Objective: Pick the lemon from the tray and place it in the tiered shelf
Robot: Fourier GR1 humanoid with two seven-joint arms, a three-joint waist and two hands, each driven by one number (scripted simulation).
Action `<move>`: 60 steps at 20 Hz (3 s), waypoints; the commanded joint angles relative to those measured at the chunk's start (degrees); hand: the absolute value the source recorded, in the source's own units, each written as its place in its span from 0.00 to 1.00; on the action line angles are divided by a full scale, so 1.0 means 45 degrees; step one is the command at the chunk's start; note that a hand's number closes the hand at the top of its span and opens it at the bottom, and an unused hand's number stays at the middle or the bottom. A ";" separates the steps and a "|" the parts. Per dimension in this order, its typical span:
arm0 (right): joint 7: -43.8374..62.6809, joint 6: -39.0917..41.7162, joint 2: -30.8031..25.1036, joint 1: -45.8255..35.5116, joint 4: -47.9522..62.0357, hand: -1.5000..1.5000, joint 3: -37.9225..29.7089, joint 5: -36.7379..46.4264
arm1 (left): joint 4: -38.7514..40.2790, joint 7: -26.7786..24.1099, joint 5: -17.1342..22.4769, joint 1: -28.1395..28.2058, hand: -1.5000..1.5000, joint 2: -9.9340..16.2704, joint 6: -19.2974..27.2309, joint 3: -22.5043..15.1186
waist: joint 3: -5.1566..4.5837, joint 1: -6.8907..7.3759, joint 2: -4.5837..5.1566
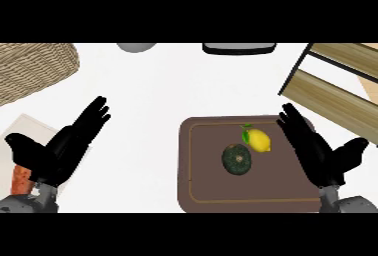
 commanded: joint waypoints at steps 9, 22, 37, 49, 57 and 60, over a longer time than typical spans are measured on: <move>-0.2121 -0.4126 -0.1020 -0.2690 0.0762 1.00 0.0635 0.7322 | 0.1784 -0.0309 -0.0906 0.1141 0.50 0.0940 0.1243 0.1685 | -0.0271 0.0397 -0.0215; 0.3244 -0.5582 0.0072 -0.1714 -0.0398 0.00 0.4422 1.5223 | 0.3183 -0.1407 -0.0858 0.1458 0.50 0.0727 0.0544 0.2588 | -0.0272 -0.0209 -0.0332; 1.0650 0.6042 -0.0461 -0.4351 -0.2477 0.00 0.6319 1.7469 | 0.3494 -0.1600 -0.1365 0.0957 0.50 0.0479 0.0500 0.2592 | -0.0222 0.0075 -0.0196; 0.8426 0.7375 0.0347 -0.5023 -0.0072 0.00 0.4020 1.8495 | 0.3606 -0.2457 -0.2286 0.1934 0.50 -0.0683 -0.0197 0.2869 | -0.0198 0.0127 -0.0155; 0.7119 0.5636 0.1142 -0.4280 0.2105 0.00 0.3734 2.0475 | 0.4602 -0.2031 -0.2120 0.0610 0.50 -0.0193 -0.1564 0.4219 | -0.0197 0.0108 -0.0147; 0.6212 0.5551 0.1386 -0.4783 0.2850 0.00 0.2794 2.0476 | 0.3244 -0.1454 -0.2653 0.1431 0.50 -0.0923 -0.0752 0.3916 | -0.0193 0.0160 -0.0154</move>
